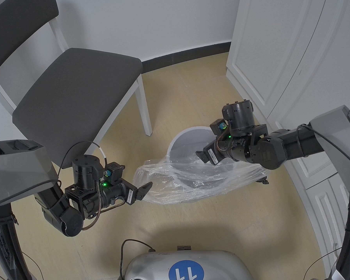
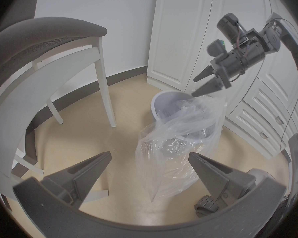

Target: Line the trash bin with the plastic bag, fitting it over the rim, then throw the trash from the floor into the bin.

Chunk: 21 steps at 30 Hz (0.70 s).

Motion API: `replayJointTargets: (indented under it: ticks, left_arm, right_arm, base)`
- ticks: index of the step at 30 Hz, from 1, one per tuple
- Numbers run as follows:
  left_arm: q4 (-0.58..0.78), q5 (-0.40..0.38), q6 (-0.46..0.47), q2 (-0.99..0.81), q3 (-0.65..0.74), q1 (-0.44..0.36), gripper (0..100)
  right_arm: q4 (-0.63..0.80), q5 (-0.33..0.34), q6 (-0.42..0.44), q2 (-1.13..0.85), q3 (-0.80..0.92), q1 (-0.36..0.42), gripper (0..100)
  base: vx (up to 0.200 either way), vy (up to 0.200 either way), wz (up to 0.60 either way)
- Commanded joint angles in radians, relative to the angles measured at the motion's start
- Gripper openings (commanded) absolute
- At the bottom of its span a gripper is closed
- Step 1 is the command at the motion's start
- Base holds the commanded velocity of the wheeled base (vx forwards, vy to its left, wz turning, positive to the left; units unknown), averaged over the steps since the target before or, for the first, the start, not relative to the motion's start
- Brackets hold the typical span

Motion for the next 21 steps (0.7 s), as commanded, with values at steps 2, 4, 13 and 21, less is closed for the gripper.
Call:
replayJointTargets:
  ticks: [2, 4, 13, 21]
  left_arm:
    - [-0.013, -0.003, 0.019, -0.025, 0.028, -0.002, 100]
    - [-0.024, -0.003, 0.019, -0.033, 0.031, -0.004, 100]
    - [-0.027, 0.002, 0.019, -0.05, 0.036, -0.004, 100]
    - [-0.025, 0.002, 0.019, -0.056, 0.034, 0.001, 100]
  right_arm:
    - [-0.136, 0.085, -0.234, -0.212, 0.347, 0.019, 100]
    - [-0.238, 0.087, -0.292, -0.214, 0.424, 0.023, 100]
    - [-0.462, 0.079, -0.363, -0.114, 0.502, 0.039, 100]
    - [-0.46, 0.079, -0.359, -0.062, 0.467, 0.057, 100]
  base:
    - [0.0, 0.0, 0.0]
    - [0.0, 0.0, 0.0]
    - [0.0, 0.0, 0.0]
    - [0.0, 0.0, 0.0]
